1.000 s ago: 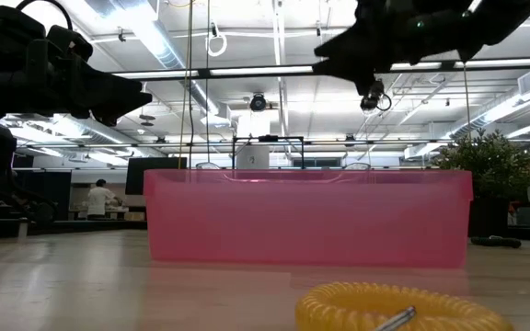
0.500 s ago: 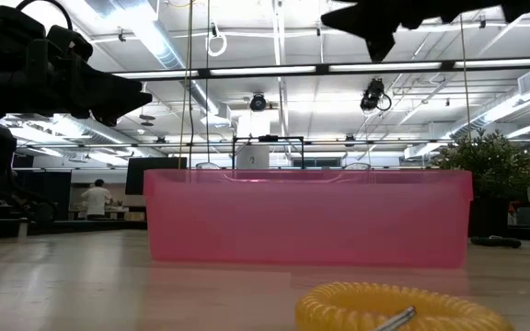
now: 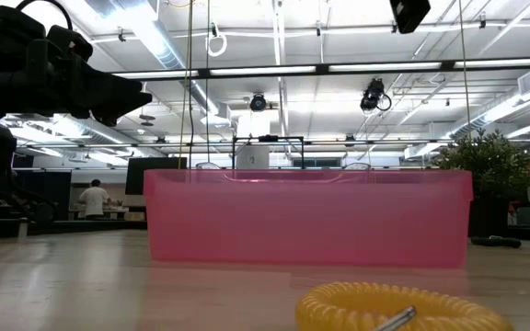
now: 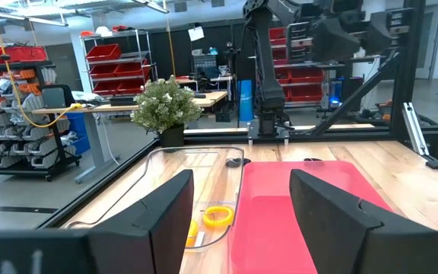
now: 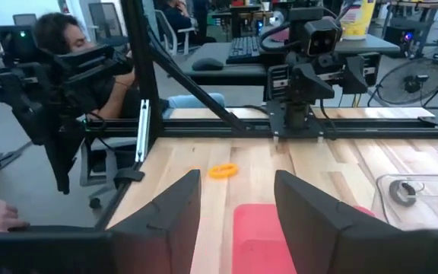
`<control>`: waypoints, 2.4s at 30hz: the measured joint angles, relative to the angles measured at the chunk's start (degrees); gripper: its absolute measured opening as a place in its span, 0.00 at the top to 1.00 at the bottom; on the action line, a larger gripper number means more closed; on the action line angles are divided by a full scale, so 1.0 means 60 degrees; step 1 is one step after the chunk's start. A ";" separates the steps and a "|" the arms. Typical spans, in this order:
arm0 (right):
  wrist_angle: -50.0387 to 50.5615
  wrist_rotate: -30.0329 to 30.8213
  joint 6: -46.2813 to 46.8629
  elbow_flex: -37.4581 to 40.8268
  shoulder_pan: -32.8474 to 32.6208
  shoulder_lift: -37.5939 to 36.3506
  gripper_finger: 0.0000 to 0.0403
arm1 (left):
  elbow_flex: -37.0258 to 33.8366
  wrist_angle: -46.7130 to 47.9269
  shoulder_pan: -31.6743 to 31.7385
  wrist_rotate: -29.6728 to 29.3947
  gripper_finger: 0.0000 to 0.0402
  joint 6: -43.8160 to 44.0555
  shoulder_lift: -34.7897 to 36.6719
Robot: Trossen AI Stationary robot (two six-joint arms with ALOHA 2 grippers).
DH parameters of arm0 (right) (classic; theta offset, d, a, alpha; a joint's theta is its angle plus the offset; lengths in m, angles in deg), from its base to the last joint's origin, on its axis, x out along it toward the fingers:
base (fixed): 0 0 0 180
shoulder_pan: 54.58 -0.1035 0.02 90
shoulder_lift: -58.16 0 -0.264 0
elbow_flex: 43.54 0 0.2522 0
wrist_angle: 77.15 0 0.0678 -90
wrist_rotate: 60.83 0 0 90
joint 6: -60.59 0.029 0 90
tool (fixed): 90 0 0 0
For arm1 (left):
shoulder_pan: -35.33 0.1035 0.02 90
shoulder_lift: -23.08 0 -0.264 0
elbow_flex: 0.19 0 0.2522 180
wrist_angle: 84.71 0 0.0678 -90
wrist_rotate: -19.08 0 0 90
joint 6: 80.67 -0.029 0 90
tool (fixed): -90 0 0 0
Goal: Sort spring keychains
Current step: Put the yellow spring keychain into the transparent bin
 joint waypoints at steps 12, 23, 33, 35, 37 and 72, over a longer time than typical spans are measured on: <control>-0.0074 0.0385 0.0460 -0.0726 -0.0769 0.0802 0.57 | 0.0000 -0.0004 -0.0001 0.0003 0.45 -0.0002 -0.0002; 0.4765 0.0236 0.1213 -0.4163 -0.1091 0.3629 0.57 | 0.0000 -0.0007 -0.0002 0.0000 0.45 0.0002 0.0001; 0.5366 -0.0294 0.1819 -0.4375 -0.1091 0.4868 0.57 | 0.0000 -0.0007 0.0000 0.0000 0.45 0.0002 0.0001; 0.5370 -0.0340 0.2239 -0.4375 -0.1118 0.5133 0.57 | 0.0000 -0.0007 -0.0002 0.0000 0.45 -0.0002 -0.0002; 0.5387 -0.0372 0.2311 -0.4375 -0.1156 0.5461 0.57 | 0.0000 -0.0007 0.0002 0.0000 0.45 0.0000 0.0000; 0.4285 -0.2221 0.0422 -0.4364 -0.1077 0.7060 0.57 | 0.0000 -0.0007 0.0001 0.0001 0.45 -0.0001 -0.0001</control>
